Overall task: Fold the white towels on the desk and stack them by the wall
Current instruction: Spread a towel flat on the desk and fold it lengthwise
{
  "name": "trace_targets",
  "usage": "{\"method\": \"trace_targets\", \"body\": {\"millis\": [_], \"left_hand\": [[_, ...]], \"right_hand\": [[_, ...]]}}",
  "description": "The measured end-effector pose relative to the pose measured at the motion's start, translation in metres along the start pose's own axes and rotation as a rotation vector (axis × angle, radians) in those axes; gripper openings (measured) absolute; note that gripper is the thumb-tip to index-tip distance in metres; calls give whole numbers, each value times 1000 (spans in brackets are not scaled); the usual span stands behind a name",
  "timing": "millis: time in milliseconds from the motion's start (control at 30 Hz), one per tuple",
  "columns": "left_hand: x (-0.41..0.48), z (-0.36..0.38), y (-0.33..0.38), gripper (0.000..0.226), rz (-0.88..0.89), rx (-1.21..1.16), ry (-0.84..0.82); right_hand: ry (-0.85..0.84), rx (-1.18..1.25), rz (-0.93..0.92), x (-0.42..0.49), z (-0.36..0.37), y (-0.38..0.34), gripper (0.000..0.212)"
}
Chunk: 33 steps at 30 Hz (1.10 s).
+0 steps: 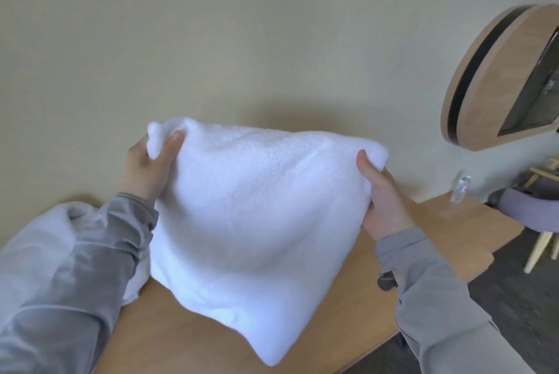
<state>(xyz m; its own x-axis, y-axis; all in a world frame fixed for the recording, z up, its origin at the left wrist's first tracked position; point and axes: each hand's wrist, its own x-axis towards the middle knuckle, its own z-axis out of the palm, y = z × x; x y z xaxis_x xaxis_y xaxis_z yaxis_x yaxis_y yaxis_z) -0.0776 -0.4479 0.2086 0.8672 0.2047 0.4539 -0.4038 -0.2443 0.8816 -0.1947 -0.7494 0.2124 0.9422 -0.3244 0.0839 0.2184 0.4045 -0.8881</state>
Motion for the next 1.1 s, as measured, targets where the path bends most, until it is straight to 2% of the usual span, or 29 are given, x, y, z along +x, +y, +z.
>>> {"method": "trace_targets", "body": {"millis": [100,233,367,467,533,600,667,733,800,867,900,967,1033,1100], "left_hand": [[10,36,10,19,23,73,-68],[41,104,-12,37,-61,229,-213],[58,207,-88,52,-206,316,-377],[47,286,-165,61,-338,560,-482],[18,317,-212,68,-453,638,-514],[-19,330,-251,76,-572,611,-511],[-57,325,-278,76,-662,638,-465],[-89,305,-294,74,-752,695,-363],[-118,278,-302,76,-857,761,-215],[-144,254,-306,78,-933,816,-51],[-156,245,-306,80,-959,843,19],[-174,233,-306,86,-1061,869,128],[-186,226,-307,94,-1209,834,203],[-192,222,-308,100,-1294,788,235]], "right_hand": [[40,12,35,10,-32,4,49],[178,56,97,37,-77,30,44],[379,119,178,76,-132,80,23],[492,153,386,103,-183,131,36],[457,84,530,114,-218,164,46],[392,-53,625,128,-249,183,43],[369,-198,687,148,-278,188,42],[337,-469,787,169,-307,179,38],[257,-824,902,195,-342,165,52],[260,-1053,889,225,-373,150,72],[300,-1118,847,239,-387,145,76],[356,-1190,764,272,-411,146,65],[280,-1150,806,301,-421,161,45],[158,-1100,874,324,-421,189,34]]}}
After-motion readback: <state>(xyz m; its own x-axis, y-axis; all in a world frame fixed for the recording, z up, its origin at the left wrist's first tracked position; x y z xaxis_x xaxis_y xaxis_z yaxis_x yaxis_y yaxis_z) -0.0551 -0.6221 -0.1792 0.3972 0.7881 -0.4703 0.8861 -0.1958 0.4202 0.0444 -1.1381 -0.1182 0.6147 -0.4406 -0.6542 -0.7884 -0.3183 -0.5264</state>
